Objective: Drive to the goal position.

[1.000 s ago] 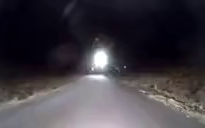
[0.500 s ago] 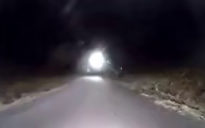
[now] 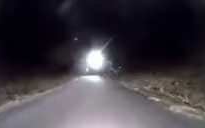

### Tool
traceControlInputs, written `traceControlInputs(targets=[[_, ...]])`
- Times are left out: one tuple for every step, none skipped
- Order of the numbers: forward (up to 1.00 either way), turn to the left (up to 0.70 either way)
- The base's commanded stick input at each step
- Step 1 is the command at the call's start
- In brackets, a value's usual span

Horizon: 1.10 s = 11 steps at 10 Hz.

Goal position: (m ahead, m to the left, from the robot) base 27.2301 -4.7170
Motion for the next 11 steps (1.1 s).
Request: traceControlInputs(targets=[[1.00, 0.00], [1.00, 0.00], [1.00, 0.00], [1.00, 0.00], [1.00, 0.00], [1.00, 0.00], [1.00, 0.00], [1.00, 0.00], [1.00, 0.00], [1.00, 0.00], [1.00, 0.00]])
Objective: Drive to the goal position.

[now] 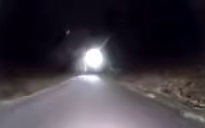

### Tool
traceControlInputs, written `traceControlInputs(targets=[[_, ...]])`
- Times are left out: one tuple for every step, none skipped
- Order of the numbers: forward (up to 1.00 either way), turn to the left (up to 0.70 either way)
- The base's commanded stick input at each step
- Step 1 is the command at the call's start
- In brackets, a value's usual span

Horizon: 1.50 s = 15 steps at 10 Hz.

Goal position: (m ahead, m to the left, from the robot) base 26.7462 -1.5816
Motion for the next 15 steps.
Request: traceControlInputs(targets=[[1.00, 0.00], [1.00, 0.00], [1.00, 0.00], [1.00, 0.00], [1.00, 0.00], [1.00, 0.00], [1.00, 0.00], [1.00, 0.00], [1.00, 0.00], [1.00, 0.00], [1.00, 0.00], [1.00, 0.00], [1.00, 0.00], [1.00, 0.00], [1.00, 0.00]])
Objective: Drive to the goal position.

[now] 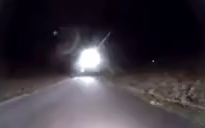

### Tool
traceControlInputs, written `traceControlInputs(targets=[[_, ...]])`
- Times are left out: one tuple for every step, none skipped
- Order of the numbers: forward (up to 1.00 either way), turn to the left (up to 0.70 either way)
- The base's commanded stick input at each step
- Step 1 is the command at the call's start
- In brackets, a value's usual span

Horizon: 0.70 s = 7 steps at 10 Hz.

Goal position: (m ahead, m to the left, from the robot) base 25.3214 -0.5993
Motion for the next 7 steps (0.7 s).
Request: traceControlInputs(targets=[[1.00, 0.00], [1.00, 0.00], [1.00, 0.00], [1.00, 0.00], [1.00, 0.00], [1.00, 0.00], [1.00, 0.00]])
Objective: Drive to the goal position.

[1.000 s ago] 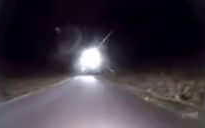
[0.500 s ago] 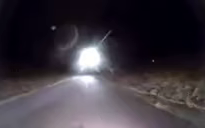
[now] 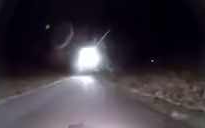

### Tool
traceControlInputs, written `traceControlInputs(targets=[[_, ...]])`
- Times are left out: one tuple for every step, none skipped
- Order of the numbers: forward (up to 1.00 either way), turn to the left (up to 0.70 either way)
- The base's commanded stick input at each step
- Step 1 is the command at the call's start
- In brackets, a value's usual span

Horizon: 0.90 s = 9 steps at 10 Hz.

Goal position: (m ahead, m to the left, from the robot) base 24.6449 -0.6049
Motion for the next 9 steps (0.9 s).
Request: traceControlInputs(targets=[[1.00, 0.00], [1.00, 0.00], [1.00, 0.00], [1.00, 0.00], [1.00, 0.00], [1.00, 0.00], [1.00, 0.00], [1.00, 0.00], [1.00, 0.00]])
